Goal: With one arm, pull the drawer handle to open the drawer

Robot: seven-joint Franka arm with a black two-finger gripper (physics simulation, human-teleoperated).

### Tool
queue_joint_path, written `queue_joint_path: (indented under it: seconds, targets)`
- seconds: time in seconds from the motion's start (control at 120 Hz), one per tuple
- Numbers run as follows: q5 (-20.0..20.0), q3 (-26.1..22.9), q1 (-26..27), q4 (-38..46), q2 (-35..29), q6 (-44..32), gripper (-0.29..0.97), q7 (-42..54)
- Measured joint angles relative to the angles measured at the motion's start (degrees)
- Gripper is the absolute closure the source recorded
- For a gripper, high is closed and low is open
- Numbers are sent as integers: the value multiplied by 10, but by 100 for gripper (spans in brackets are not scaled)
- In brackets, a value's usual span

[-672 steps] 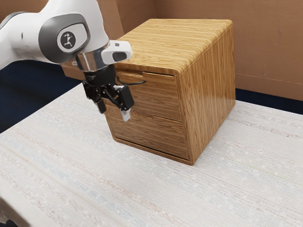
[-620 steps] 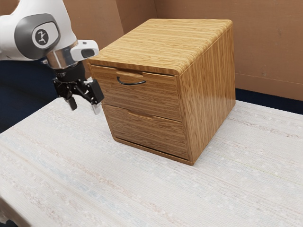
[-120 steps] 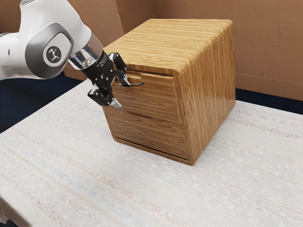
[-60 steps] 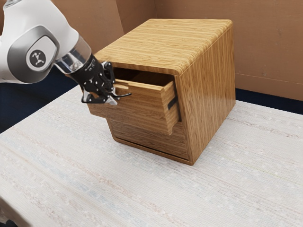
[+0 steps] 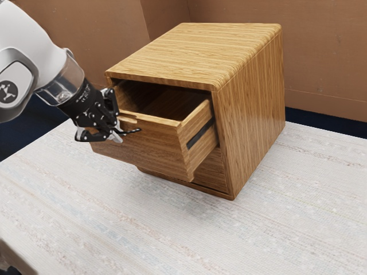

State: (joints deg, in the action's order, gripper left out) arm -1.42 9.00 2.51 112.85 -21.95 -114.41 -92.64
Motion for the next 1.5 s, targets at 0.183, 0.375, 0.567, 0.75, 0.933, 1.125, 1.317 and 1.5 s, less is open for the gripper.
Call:
queue_joint_path:
  seconds: [0.183, 0.375, 0.567, 0.75, 0.933, 1.125, 1.317, 1.5]
  targets:
    - [11, 3, -8, 32, -40, -2, 79, 0]
    - [21, 13, 2, 53, -62, 0, 75, 1]
    - [30, 15, 7, 68, -79, -7, 70, 1]
    - [34, 15, 8, 88, -99, -14, 65, 1]
    - [36, 13, 7, 102, -111, -28, 59, 0]
    - [34, 11, 5, 116, -132, -25, 56, -1]
    - [37, 7, 6, 95, -178, 6, 32, -2]
    - [45, 10, 60, -207, 33, 170, 13, 79]
